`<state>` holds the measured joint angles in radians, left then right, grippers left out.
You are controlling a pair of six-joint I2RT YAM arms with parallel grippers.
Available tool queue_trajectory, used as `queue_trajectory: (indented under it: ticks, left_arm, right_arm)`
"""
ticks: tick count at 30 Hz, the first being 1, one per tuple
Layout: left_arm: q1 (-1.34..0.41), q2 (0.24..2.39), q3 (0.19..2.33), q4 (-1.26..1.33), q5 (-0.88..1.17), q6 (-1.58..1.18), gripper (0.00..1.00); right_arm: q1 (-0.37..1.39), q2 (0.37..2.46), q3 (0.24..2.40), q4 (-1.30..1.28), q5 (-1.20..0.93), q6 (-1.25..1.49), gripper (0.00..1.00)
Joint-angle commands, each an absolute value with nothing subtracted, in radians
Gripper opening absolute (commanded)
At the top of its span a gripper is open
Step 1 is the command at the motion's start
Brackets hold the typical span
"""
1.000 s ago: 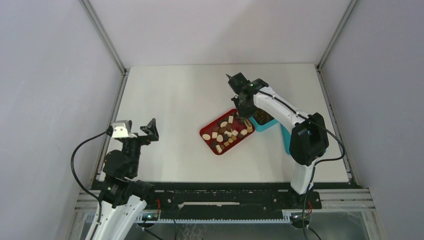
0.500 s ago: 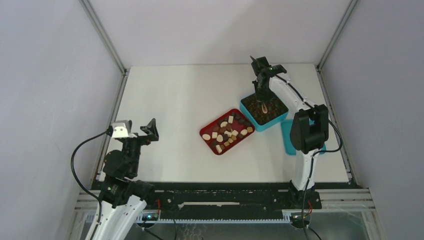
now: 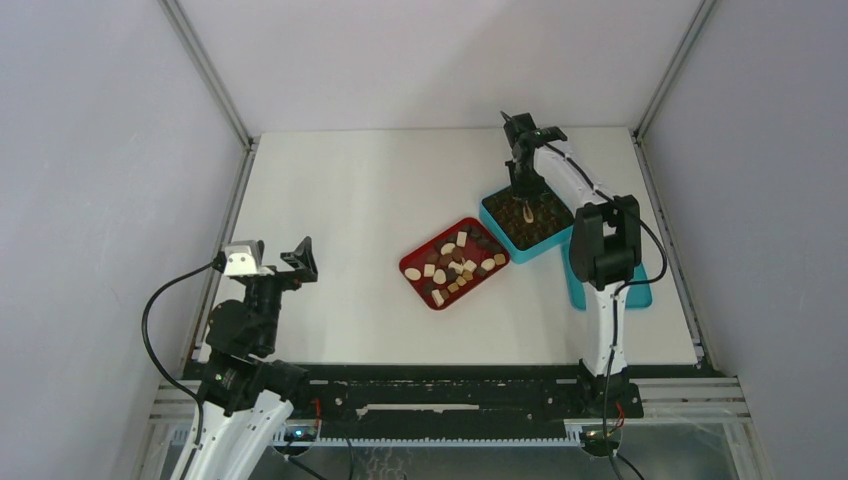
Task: Pack the chocolate
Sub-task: Place the fake chocolate in the packing box.
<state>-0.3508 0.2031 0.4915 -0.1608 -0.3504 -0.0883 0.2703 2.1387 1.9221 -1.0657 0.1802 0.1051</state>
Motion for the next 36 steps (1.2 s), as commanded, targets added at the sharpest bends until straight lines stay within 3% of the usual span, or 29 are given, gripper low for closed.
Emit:
queue_trajectory:
  ticks: [1, 18, 36]
  left_arm:
    - [-0.342, 0.216, 0.494, -0.139, -0.327, -0.094, 1.0]
    - [-0.342, 0.214, 0.494, -0.141, -0.324, -0.092, 1.0]
    - [-0.342, 0.212, 0.495, -0.142, -0.321, -0.093, 1.0]
  right_arm:
    - [0.268, 2.151, 1.965, -1.05, 0.182, 0.087, 0.17]
    - [0.262, 2.179, 1.974, -1.041, 0.184, 0.09, 0.36]
    - [0.262, 2.115, 1.966, -1.041, 0.195, 0.091, 0.46]
